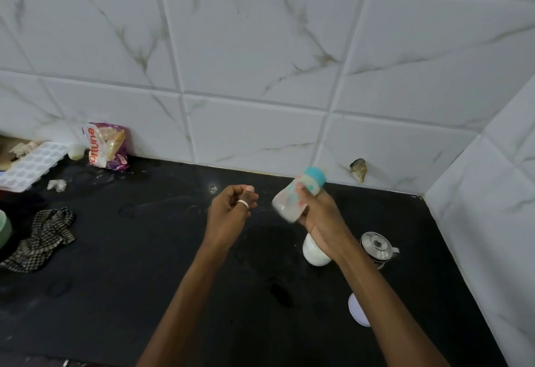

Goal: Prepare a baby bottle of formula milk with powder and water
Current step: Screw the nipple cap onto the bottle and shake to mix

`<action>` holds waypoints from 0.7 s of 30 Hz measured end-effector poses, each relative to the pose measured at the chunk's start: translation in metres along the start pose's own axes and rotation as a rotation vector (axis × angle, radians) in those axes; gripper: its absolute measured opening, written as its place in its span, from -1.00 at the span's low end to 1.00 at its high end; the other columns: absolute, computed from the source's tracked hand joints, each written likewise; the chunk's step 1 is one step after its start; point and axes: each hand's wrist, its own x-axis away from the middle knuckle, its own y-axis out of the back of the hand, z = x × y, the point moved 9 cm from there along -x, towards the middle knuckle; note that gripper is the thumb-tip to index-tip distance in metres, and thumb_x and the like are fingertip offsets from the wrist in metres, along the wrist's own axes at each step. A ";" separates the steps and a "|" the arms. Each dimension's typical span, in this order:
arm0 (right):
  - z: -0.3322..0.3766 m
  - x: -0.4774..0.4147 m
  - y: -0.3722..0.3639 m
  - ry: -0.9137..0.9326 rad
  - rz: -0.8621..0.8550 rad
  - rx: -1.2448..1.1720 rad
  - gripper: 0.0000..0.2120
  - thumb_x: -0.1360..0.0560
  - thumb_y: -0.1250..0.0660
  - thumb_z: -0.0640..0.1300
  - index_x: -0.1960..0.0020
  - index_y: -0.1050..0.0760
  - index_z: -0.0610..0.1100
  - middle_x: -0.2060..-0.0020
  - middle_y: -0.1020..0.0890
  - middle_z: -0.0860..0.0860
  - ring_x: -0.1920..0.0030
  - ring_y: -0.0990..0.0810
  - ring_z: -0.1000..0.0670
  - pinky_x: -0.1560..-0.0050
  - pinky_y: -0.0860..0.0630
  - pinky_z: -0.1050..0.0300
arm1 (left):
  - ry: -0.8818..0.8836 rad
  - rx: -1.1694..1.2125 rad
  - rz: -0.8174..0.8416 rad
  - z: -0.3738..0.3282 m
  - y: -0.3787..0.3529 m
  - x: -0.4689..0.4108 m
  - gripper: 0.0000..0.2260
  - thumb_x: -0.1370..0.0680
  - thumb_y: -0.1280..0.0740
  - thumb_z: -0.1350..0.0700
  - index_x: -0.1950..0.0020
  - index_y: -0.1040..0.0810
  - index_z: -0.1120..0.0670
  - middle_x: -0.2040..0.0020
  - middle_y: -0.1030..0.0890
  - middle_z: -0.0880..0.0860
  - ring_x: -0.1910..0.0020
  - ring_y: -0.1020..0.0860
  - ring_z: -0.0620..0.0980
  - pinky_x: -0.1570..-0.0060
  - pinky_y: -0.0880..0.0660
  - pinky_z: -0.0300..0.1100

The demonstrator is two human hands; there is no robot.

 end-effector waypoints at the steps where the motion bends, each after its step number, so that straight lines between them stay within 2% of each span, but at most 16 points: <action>1: -0.006 0.002 -0.004 -0.037 0.045 0.074 -0.81 -0.60 -0.37 -0.15 -0.20 -0.54 -0.06 -0.08 -0.68 -0.07 -0.09 -0.71 -0.03 -0.05 -0.68 0.02 | -0.001 -0.002 0.004 0.000 0.000 0.000 -0.92 -0.66 -0.35 0.07 -0.09 -0.63 0.03 0.02 -0.74 0.02 0.08 -0.70 -0.15 0.06 -0.61 -0.19; 3: -0.003 0.000 -0.003 -0.012 0.062 0.092 -0.79 -0.57 -0.39 -0.16 -0.21 -0.55 -0.06 -0.10 -0.68 -0.08 -0.15 -0.69 -0.06 -0.06 -0.67 0.01 | -0.001 0.004 0.000 -0.001 0.000 -0.001 -0.92 -0.66 -0.35 0.09 -0.10 -0.63 0.04 0.01 -0.74 0.02 0.09 -0.70 -0.15 0.05 -0.61 -0.19; 6: 0.008 -0.001 0.001 0.063 -0.001 -0.073 -0.77 -0.58 -0.36 -0.13 -0.23 -0.52 -0.09 -0.10 -0.68 -0.08 -0.12 -0.70 -0.04 -0.08 -0.68 0.01 | -0.003 0.014 -0.012 -0.001 -0.001 -0.001 -0.92 -0.66 -0.35 0.09 -0.08 -0.63 0.04 0.02 -0.75 0.02 0.11 -0.69 -0.16 0.08 -0.61 -0.20; 9: 0.001 0.004 -0.012 -0.004 0.102 0.133 -0.73 -0.53 -0.41 -0.10 -0.22 -0.52 -0.05 -0.14 -0.65 -0.10 -0.11 -0.69 -0.04 -0.06 -0.67 0.03 | -0.005 0.009 0.001 -0.001 -0.002 -0.002 -0.92 -0.66 -0.35 0.09 -0.08 -0.63 0.04 0.03 -0.74 0.02 0.09 -0.69 -0.13 0.09 -0.60 -0.22; 11: 0.005 0.002 -0.012 0.030 0.111 0.101 -0.64 -0.46 -0.44 -0.07 -0.24 -0.54 -0.08 -0.14 -0.67 -0.11 -0.14 -0.69 -0.05 -0.10 -0.67 -0.01 | -0.003 0.008 0.005 -0.002 -0.001 -0.002 -0.91 -0.66 -0.35 0.09 -0.10 -0.63 0.04 0.01 -0.74 0.03 0.07 -0.70 -0.11 0.07 -0.61 -0.20; 14: 0.014 -0.003 -0.003 0.102 -0.003 -0.114 -0.73 -0.55 -0.38 -0.10 -0.23 -0.52 -0.11 -0.08 -0.71 -0.07 -0.10 -0.72 -0.02 -0.05 -0.68 0.02 | -0.001 0.012 -0.006 -0.001 0.000 -0.001 -0.92 -0.66 -0.35 0.09 -0.08 -0.63 0.04 0.02 -0.75 0.02 0.09 -0.69 -0.11 0.08 -0.61 -0.21; 18: 0.001 0.005 -0.014 0.008 0.100 0.161 -0.68 -0.49 -0.42 -0.05 -0.22 -0.52 -0.05 -0.16 -0.65 -0.10 -0.14 -0.69 -0.03 -0.05 -0.67 0.05 | 0.003 -0.002 0.004 0.001 -0.001 -0.002 -0.92 -0.66 -0.35 0.09 -0.10 -0.63 0.02 0.04 -0.75 0.00 0.07 -0.70 -0.12 0.11 -0.58 -0.25; 21: 0.012 0.002 -0.004 0.073 -0.005 -0.038 -0.82 -0.60 -0.35 -0.13 -0.19 -0.53 -0.07 -0.07 -0.69 -0.03 -0.12 -0.70 -0.03 -0.02 -0.68 0.05 | 0.004 0.001 -0.004 0.000 -0.001 -0.002 -0.91 -0.66 -0.35 0.10 -0.11 -0.63 0.04 0.05 -0.75 -0.02 0.09 -0.70 -0.15 0.14 -0.58 -0.27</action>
